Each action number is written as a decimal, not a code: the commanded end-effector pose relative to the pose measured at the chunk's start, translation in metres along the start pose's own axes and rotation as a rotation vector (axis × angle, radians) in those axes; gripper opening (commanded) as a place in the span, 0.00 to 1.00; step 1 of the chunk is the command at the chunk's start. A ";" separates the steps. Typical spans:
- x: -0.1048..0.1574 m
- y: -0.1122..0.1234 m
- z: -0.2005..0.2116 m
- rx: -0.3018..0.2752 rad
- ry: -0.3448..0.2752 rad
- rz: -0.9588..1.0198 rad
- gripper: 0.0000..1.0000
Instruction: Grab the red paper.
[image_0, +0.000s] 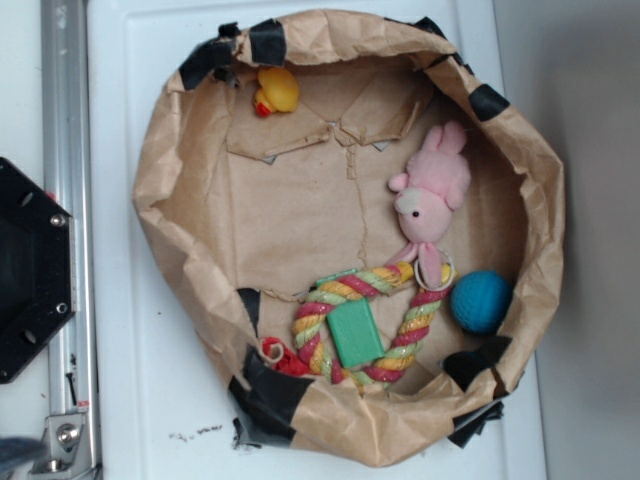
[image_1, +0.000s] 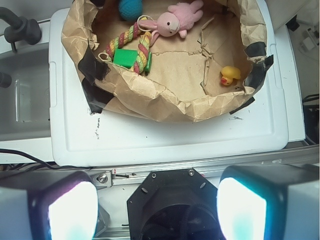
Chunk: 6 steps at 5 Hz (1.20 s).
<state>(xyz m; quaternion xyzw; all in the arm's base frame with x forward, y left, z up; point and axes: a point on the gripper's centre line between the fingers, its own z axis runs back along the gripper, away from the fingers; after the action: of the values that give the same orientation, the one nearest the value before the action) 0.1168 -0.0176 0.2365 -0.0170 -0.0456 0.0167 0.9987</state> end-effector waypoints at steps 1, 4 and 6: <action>0.000 0.000 0.000 0.000 0.000 0.000 1.00; 0.101 -0.002 -0.079 -0.301 0.219 0.681 1.00; 0.111 -0.008 -0.109 -0.515 0.392 0.873 1.00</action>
<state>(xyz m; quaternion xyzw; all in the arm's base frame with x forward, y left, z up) 0.2370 -0.0316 0.1344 -0.2726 0.1705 0.4134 0.8519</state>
